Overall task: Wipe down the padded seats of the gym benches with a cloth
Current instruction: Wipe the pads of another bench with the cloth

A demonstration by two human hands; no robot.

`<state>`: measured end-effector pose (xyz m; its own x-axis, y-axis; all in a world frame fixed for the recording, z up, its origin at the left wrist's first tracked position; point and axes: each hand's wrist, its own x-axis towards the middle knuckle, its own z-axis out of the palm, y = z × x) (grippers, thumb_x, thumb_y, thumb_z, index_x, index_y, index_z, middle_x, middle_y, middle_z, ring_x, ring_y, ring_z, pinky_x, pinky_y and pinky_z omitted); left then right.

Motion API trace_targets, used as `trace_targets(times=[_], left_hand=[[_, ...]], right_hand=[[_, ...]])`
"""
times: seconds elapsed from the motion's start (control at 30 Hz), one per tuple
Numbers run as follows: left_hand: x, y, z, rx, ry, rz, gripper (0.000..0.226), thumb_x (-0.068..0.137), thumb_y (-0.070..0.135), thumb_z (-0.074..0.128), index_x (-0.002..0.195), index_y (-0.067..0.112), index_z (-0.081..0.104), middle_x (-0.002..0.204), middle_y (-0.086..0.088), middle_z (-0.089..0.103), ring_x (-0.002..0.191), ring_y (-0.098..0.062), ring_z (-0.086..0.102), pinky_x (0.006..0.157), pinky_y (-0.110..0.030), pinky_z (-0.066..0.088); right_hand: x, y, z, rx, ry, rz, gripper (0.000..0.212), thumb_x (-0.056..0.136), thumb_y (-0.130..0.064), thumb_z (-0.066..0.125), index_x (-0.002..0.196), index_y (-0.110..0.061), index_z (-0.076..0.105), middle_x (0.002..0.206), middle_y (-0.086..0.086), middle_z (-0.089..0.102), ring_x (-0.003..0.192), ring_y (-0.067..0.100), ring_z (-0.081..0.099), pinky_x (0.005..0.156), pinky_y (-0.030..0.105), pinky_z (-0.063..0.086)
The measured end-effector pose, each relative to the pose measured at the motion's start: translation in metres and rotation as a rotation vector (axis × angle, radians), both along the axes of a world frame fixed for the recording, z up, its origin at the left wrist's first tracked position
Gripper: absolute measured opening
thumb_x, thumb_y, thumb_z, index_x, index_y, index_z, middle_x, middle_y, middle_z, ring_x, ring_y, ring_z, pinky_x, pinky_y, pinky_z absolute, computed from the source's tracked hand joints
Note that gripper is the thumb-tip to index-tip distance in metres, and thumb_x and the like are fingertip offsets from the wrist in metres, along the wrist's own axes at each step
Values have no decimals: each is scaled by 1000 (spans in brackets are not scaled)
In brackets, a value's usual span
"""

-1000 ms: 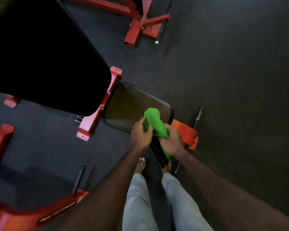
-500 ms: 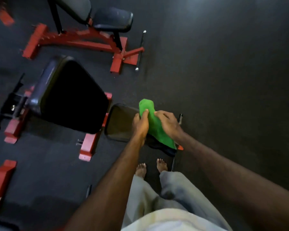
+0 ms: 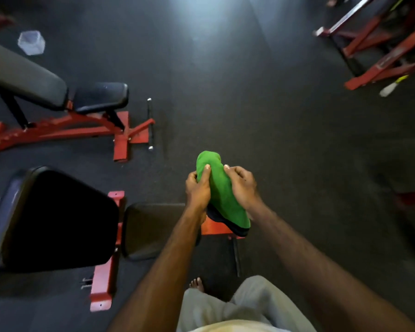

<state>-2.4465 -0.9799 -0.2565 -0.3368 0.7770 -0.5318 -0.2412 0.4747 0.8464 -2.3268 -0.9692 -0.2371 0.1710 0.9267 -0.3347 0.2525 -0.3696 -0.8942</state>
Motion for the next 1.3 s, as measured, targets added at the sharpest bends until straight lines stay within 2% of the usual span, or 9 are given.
trace_targets(times=[0.13, 0.23, 0.43, 0.57, 0.73, 0.87, 0.97, 1.1, 1.3], left_hand=[[34, 23, 8, -10, -29, -40, 44, 98, 46, 64, 116, 6, 65, 101, -6, 72, 83, -11, 66, 62, -24, 51], [65, 44, 13, 15, -68, -55, 40, 98, 41, 65, 110, 3, 68, 92, -6, 74, 77, -14, 68, 57, -24, 54], [151, 92, 16, 17, -196, -102, 35, 98, 40, 65, 102, 7, 76, 91, -14, 79, 79, -23, 75, 70, -36, 61], [222, 126, 15, 23, -164, -63, 32, 97, 39, 68, 100, 8, 77, 93, -13, 79, 83, -22, 75, 72, -34, 61], [309, 166, 26, 20, -136, 3, 29, 94, 39, 71, 96, 11, 78, 92, -11, 79, 86, -21, 75, 72, -33, 61], [355, 201, 49, 57, -162, 46, 28, 94, 37, 71, 100, 11, 78, 92, -9, 80, 89, -22, 77, 74, -33, 61], [374, 226, 65, 85, -188, 60, 29, 96, 34, 70, 100, 7, 78, 91, -12, 79, 84, -22, 76, 74, -34, 63], [376, 267, 77, 132, -184, 72, 31, 98, 37, 66, 100, 8, 78, 91, -12, 79, 85, -23, 76, 71, -34, 62], [340, 358, 71, 187, -84, 264, 27, 95, 39, 70, 95, 12, 75, 83, -7, 77, 79, -22, 72, 74, -42, 61]], right_hand=[[34, 13, 8, 35, -82, 32, 26, 98, -42, 66, 87, -19, 73, 76, -11, 69, 71, 3, 62, 68, 30, 48], [70, 27, 13, 86, -56, -29, 18, 94, -37, 72, 93, -19, 76, 84, -9, 74, 75, -1, 66, 74, 27, 53], [172, 70, 0, 61, 61, -97, 21, 89, -41, 73, 93, -21, 76, 85, -5, 77, 85, 14, 74, 79, 42, 60], [236, 106, -11, 31, 88, -63, 15, 97, -29, 70, 94, -17, 78, 83, -2, 77, 75, 3, 68, 65, 25, 54], [320, 155, 3, 4, 53, 15, 21, 99, -33, 65, 92, -17, 78, 87, 3, 77, 77, 11, 69, 72, 40, 56], [378, 199, 33, 43, 40, 135, 15, 96, -33, 69, 102, -22, 77, 94, -6, 77, 93, 11, 72, 81, 34, 58], [396, 230, 51, 68, 87, 177, 25, 90, -24, 74, 114, -22, 75, 103, -5, 77, 98, 9, 71, 86, 29, 58], [387, 279, 68, 73, 128, 318, 31, 76, -33, 61, 98, -18, 77, 90, 8, 76, 78, 12, 68, 72, 37, 54], [351, 373, 78, 71, 104, 432, 13, 85, -24, 71, 96, -22, 78, 87, 3, 78, 82, 23, 74, 76, 46, 60]])
